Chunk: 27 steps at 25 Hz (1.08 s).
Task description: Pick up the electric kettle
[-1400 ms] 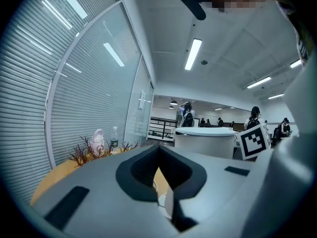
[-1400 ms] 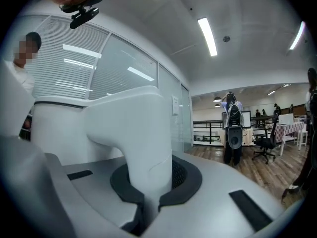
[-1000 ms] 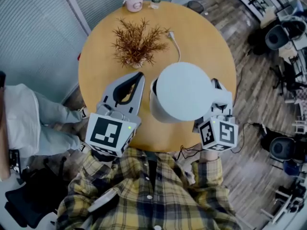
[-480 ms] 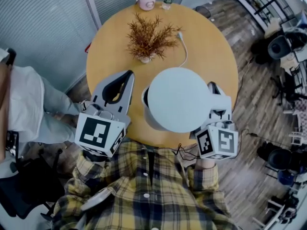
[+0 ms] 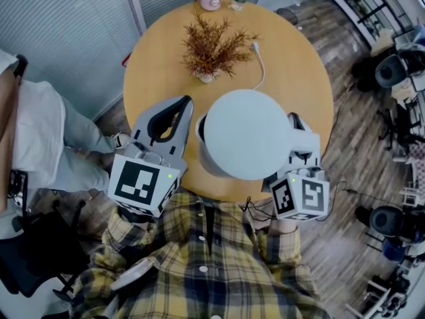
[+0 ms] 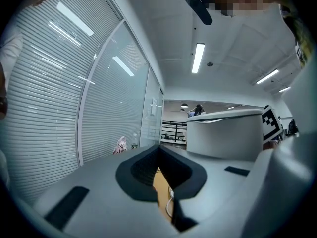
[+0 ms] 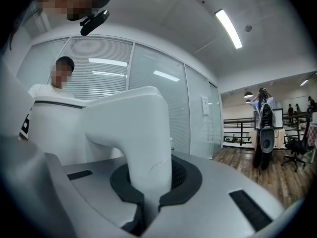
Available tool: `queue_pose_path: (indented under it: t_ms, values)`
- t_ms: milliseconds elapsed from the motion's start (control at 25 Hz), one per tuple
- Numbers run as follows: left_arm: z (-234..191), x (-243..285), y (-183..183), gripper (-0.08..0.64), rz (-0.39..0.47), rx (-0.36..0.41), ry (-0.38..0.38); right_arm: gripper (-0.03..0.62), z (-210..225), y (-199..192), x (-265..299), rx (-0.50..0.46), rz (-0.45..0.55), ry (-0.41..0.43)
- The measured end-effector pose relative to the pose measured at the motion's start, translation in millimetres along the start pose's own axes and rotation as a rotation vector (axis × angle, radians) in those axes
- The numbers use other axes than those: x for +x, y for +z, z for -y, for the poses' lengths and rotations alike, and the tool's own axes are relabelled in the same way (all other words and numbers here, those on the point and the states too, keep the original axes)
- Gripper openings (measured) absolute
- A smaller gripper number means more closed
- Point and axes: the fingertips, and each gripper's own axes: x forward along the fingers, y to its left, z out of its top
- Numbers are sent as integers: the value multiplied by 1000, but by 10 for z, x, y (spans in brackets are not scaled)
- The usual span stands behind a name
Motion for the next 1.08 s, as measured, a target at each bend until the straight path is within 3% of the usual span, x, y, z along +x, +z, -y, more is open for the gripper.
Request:
queue_pose_path:
  t_ms: [1080]
  values:
    - [-12,157,-74,2,-13,-7,-4,29,138,-139,128,3,-18,-12]
